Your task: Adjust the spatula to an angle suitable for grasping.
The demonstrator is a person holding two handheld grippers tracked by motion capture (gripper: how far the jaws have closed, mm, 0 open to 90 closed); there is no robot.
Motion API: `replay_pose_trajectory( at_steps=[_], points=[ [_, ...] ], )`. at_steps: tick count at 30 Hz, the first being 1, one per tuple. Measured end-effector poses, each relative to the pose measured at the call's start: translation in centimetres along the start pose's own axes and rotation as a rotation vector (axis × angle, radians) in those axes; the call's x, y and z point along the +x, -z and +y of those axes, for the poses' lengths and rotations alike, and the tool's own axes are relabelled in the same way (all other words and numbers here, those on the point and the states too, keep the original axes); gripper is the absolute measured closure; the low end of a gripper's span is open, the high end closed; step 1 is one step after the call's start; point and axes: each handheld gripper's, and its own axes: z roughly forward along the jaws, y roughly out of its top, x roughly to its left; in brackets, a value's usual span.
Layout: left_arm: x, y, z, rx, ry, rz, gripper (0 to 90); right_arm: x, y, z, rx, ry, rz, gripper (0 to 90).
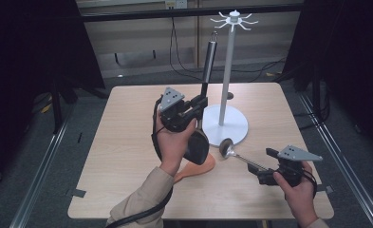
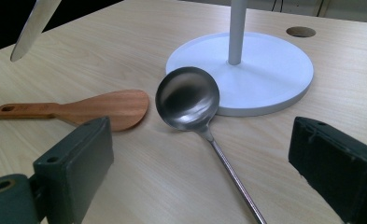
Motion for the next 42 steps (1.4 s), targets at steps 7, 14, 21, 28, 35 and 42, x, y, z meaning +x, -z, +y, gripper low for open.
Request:
replay_pose_trajectory(
  at_steps=[7,14,21,28,35,42],
  points=[
    [-0.8,-0.7,0.6,0.002,-0.018,-0.016,75.4,-0.1,0.1,0.0,0.0,0.003,0.003,5.7],
    [-1.3,-1.3,0.8,-0.003,-0.024,-0.029,75.4,-0.1,0.1,0.0,0.0,0.001,0.002,5.7],
    [-1.5,-1.6,1.1,-0.005,-0.039,-0.031,75.4,0.0,0.1,0.0,0.003,0.002,0.001,5.7],
    [-1.7,-2.1,1.2,0.007,-0.05,-0.028,75.3,-0.1,0.1,0.0,0.003,0.004,0.002,5.7],
    [-1.9,-2.8,0.8,0.018,-0.053,-0.015,75.3,-0.1,0.2,0.0,0.003,0.001,0.002,5.7],
    [-1.9,-3.4,0.4,0.013,-0.043,0.013,75.3,-0.1,0.3,0.0,0.004,0.0,0.005,5.7]
  ],
)
